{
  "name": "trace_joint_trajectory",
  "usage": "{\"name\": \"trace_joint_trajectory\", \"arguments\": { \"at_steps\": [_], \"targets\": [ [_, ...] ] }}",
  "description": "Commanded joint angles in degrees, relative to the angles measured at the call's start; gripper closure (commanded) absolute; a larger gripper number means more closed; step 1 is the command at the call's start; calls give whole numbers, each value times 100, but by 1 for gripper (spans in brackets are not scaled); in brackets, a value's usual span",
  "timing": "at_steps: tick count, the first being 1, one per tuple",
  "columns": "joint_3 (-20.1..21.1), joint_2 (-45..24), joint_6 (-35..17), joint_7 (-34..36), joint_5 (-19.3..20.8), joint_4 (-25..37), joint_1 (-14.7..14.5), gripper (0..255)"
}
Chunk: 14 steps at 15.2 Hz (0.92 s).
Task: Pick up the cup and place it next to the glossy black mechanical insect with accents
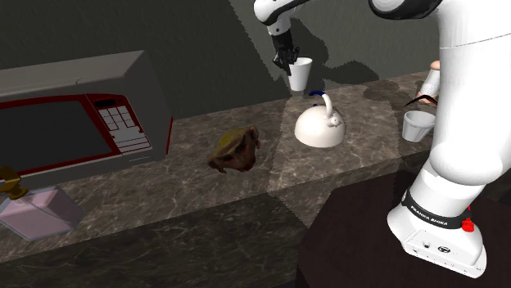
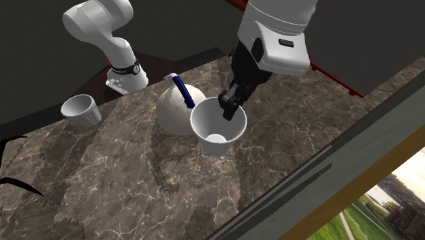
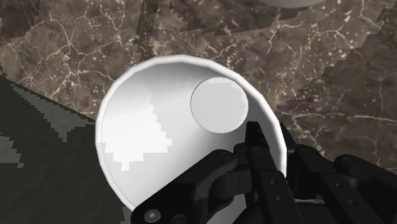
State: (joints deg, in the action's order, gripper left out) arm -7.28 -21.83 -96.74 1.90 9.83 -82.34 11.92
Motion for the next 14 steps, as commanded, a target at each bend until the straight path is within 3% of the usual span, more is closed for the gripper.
{"name": "trace_joint_trajectory", "arguments": {
  "at_steps": [1,14],
  "targets": [
    [-1,7,166,-28,-2,160,-2,255],
    [-16,-136,1218,-226,-23,1373,6,255]
  ]
}}
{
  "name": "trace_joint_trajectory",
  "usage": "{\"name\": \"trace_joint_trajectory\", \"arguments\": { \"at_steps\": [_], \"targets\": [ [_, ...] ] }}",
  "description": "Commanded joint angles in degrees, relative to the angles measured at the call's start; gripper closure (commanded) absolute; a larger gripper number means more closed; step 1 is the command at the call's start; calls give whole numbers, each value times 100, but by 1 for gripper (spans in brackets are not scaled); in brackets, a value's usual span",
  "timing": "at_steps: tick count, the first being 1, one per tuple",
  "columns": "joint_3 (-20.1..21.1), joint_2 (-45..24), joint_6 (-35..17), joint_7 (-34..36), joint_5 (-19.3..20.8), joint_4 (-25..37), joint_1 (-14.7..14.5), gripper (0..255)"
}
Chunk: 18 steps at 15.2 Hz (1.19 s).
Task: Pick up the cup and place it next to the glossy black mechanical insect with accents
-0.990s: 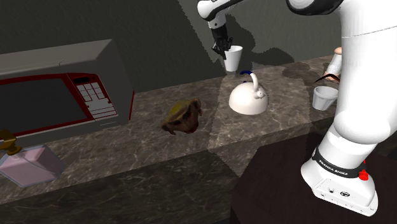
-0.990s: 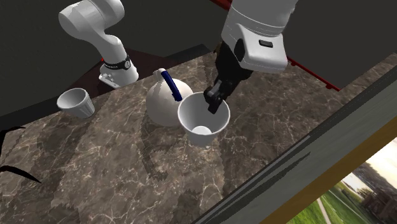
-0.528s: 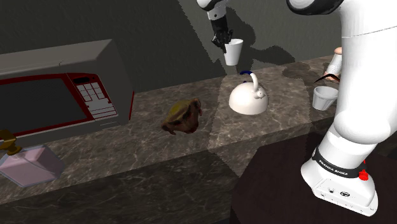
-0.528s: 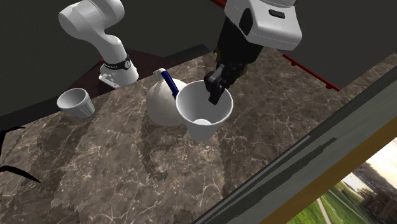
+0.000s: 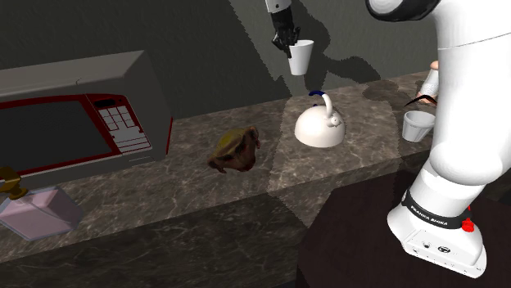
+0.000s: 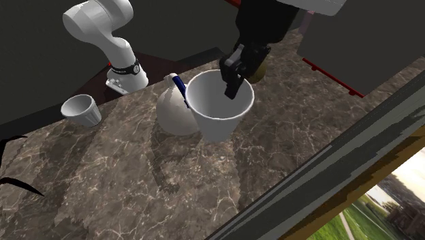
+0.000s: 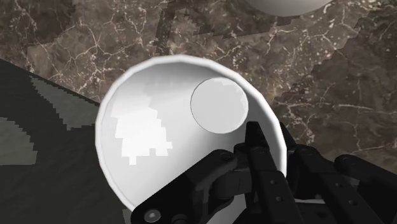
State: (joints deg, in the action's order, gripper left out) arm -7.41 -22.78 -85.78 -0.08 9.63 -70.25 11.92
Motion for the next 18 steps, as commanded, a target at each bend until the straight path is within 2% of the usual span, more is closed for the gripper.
{"name": "trace_joint_trajectory", "arguments": {
  "at_steps": [1,4,10,18],
  "targets": [
    [-5,-68,211,-45,-5,281,8,255],
    [-9,-143,431,-88,-10,581,14,255],
    [-210,930,-207,-539,129,-1014,331,255],
    [-580,1892,-747,-1272,334,-2322,784,255]
  ]
}}
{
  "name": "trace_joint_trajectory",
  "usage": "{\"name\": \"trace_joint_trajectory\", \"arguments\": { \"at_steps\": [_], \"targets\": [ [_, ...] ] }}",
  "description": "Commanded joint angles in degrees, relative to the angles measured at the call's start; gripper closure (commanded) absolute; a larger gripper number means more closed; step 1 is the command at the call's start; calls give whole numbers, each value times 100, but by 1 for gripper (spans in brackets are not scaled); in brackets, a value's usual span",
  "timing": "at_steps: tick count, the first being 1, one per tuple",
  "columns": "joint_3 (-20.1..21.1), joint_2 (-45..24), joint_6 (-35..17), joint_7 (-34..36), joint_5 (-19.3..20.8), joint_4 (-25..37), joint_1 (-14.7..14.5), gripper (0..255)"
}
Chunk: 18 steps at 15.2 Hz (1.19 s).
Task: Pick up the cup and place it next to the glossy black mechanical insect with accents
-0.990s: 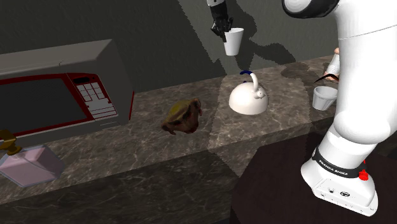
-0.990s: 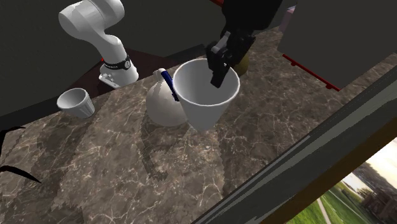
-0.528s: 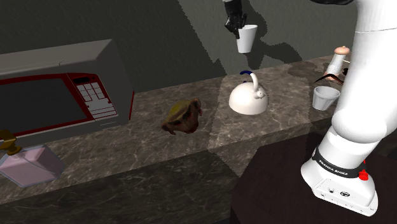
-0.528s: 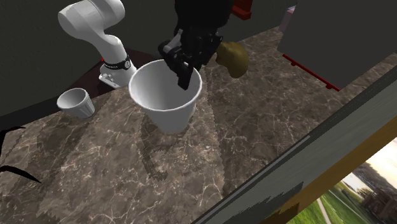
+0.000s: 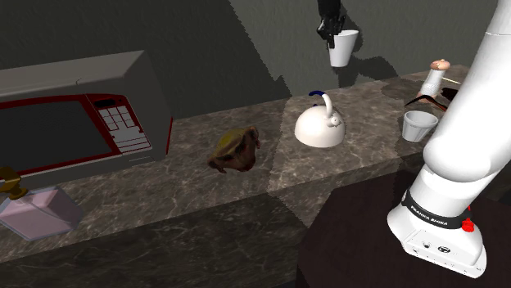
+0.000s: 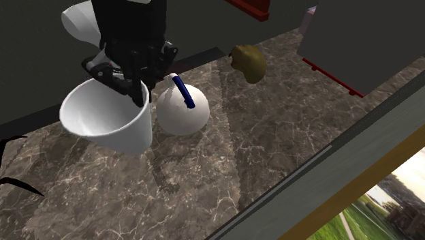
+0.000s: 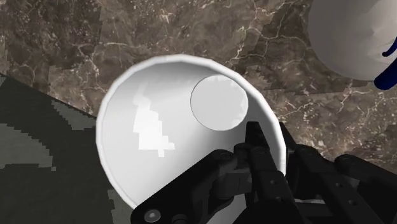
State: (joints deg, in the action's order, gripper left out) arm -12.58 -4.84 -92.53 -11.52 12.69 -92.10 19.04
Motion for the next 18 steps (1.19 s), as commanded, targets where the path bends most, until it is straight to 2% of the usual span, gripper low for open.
{"name": "trace_joint_trajectory", "arguments": {
  "at_steps": [1,9,18],
  "targets": [
    [-116,191,-126,-229,55,-256,131,255],
    [-598,740,-508,-1099,258,-942,614,255],
    [-1240,922,-882,-2224,373,-1180,1180,255]
  ]
}}
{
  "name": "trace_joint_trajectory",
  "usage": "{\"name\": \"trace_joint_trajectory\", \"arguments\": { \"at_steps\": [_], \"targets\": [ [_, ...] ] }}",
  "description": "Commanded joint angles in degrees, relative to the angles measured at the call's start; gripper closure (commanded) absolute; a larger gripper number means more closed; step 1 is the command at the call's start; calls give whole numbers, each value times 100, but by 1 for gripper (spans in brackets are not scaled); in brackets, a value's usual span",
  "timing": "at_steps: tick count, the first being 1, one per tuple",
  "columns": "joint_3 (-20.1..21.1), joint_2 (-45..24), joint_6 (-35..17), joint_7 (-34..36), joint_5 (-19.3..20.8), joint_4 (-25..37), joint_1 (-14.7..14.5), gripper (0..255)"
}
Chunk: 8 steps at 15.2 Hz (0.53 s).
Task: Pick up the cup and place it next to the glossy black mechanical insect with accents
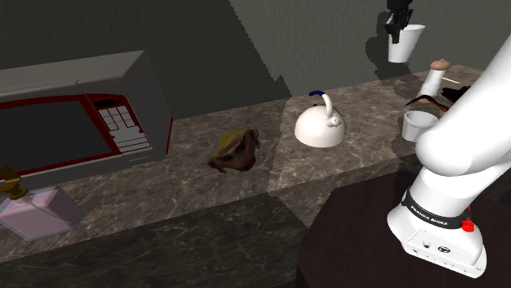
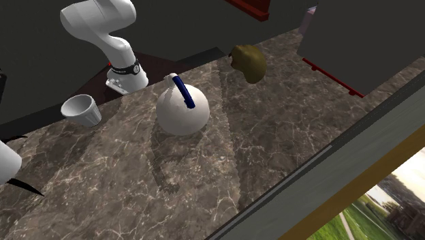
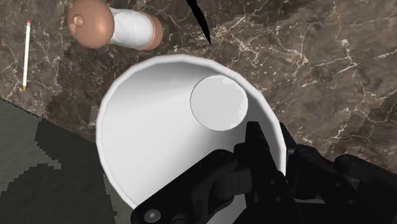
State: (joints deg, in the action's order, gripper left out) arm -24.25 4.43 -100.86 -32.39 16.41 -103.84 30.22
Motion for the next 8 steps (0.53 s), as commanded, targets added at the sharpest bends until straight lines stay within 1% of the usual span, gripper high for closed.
{"name": "trace_joint_trajectory", "arguments": {
  "at_steps": [1,3,8],
  "targets": [
    [-150,-15,-88,-272,0,0,125,255],
    [-345,-69,-185,-614,-23,44,281,255],
    [-358,-70,-556,-529,4,-335,292,255]
  ]
}}
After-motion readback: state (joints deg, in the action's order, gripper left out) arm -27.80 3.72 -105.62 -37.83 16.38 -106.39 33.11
